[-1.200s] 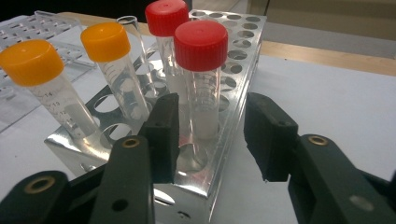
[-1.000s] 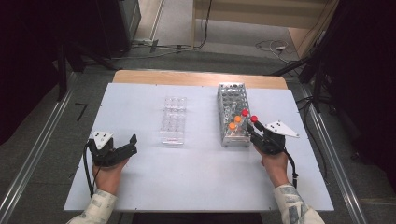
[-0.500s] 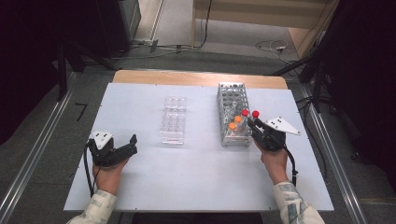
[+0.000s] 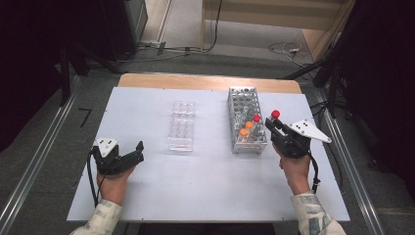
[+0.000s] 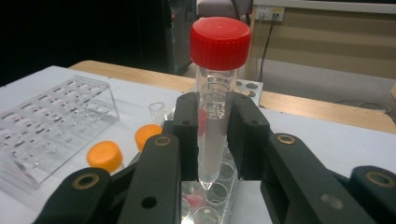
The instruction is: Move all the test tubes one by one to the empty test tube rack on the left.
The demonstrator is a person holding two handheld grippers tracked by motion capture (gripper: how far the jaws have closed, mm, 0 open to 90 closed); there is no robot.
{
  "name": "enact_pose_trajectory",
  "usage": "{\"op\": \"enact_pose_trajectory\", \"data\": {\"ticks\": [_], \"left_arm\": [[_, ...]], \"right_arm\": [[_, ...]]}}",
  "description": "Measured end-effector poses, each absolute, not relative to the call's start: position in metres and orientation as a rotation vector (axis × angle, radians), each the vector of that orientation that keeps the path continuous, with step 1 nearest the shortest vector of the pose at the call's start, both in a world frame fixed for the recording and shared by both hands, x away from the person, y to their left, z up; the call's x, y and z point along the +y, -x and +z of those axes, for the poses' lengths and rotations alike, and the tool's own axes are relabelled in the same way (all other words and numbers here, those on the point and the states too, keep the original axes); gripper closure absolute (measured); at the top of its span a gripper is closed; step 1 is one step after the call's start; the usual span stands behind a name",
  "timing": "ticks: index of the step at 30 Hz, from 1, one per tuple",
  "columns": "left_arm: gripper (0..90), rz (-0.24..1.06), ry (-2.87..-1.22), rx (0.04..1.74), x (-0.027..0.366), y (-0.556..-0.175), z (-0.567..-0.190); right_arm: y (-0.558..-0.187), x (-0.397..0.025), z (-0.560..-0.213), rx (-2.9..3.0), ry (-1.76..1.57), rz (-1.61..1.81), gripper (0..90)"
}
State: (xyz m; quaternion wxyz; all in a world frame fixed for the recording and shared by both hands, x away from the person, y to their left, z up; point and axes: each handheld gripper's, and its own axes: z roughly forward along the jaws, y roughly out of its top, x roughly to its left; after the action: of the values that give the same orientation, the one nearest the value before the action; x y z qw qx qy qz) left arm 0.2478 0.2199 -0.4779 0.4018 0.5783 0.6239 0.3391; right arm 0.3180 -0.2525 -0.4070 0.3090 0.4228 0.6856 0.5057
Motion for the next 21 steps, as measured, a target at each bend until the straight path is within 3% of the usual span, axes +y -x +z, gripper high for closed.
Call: {"op": "enact_pose_trajectory", "data": {"ticks": [11,21], "left_arm": [[6.7,0.772,-1.473,1.542,0.213,-0.242,-0.472],[7.1,0.725,-1.534,1.479,0.195,-0.239,-0.469]], "right_arm": [[-0.295,-0.257,-0.401,1.872,-1.100,1.370,71.7],[-0.274,-0.244,-0.422,1.989,-1.069,1.347,71.7]]}}
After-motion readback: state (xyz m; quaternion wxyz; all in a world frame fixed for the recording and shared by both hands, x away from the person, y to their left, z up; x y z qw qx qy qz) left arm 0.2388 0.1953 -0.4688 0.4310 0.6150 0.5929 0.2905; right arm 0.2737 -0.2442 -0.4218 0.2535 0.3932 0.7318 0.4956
